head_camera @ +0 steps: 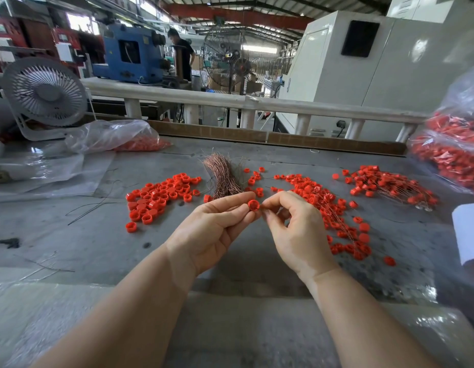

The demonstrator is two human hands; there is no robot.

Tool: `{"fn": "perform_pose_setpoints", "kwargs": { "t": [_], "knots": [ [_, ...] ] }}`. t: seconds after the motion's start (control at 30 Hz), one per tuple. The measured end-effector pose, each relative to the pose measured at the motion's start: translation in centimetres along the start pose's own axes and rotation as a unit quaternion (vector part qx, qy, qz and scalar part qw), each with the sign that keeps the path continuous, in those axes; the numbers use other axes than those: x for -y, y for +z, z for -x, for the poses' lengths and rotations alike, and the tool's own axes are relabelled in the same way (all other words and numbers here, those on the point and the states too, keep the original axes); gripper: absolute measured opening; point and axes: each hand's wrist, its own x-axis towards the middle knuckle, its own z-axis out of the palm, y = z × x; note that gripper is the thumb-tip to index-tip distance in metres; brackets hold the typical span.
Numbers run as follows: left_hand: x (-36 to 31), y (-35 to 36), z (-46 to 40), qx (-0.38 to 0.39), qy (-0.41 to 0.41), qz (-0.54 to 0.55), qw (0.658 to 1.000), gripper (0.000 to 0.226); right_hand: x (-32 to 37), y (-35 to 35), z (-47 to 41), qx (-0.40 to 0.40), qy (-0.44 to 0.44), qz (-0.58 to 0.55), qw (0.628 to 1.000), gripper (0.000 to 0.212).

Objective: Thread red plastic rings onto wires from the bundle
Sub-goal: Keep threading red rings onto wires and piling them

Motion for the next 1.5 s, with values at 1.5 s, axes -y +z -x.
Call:
{"fn": "perform_pose_setpoints", "kwargs": {
  "t": [1.5],
  "knots": [
    [0.51,0.12,-0.04,0.014,-0.005,0.079,0.997,0.020,-0.29,-0.05,0.35,0.057,0.055,-0.057,0.995,0.012]
  ]
}}
